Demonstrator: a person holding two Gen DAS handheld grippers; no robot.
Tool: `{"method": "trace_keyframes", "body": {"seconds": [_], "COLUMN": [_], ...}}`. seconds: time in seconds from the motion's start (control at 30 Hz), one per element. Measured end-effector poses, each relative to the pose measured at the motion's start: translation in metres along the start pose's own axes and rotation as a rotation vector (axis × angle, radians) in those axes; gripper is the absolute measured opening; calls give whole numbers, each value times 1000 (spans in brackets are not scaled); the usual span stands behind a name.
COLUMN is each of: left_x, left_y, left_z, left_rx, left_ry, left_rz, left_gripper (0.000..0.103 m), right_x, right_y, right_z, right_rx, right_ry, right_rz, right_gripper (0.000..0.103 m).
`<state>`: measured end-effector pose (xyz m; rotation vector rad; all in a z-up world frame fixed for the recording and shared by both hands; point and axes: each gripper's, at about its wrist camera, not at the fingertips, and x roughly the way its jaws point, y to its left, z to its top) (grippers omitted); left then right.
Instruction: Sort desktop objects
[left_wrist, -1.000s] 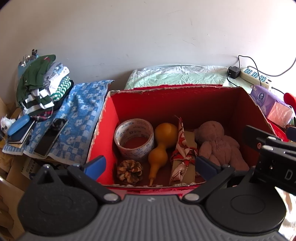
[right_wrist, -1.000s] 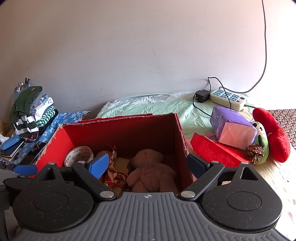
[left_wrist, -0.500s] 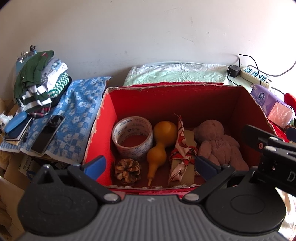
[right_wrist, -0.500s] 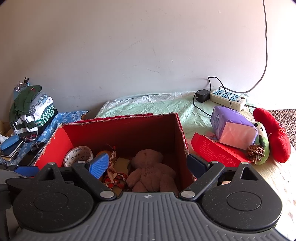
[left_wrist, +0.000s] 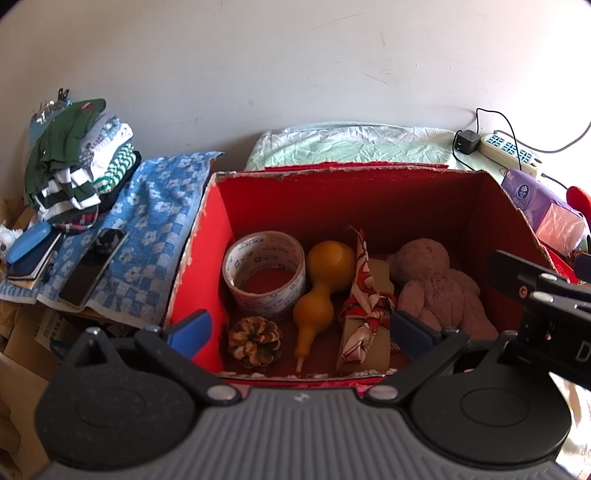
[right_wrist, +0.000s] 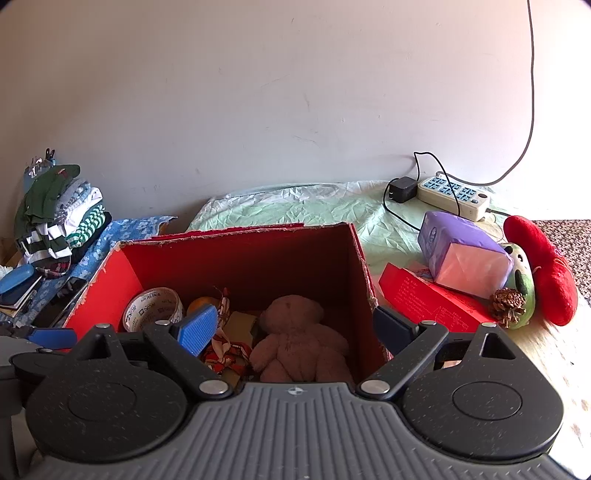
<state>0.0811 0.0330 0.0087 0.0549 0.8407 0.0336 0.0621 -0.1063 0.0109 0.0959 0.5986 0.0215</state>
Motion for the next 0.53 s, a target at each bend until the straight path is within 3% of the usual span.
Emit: {"method": "trace_keyframes", "body": {"seconds": [0.53], "left_x": [-2], "left_y": [0], "left_z": [-1], "left_rx": [-2], "left_ry": [-17], "left_rz": [-7], "left_gripper": [102], "right_x": [0], "right_y": [1], "right_z": [-1], "right_rx": [2], "right_ry": [0], "right_rz": [11], "right_gripper": [93]}}
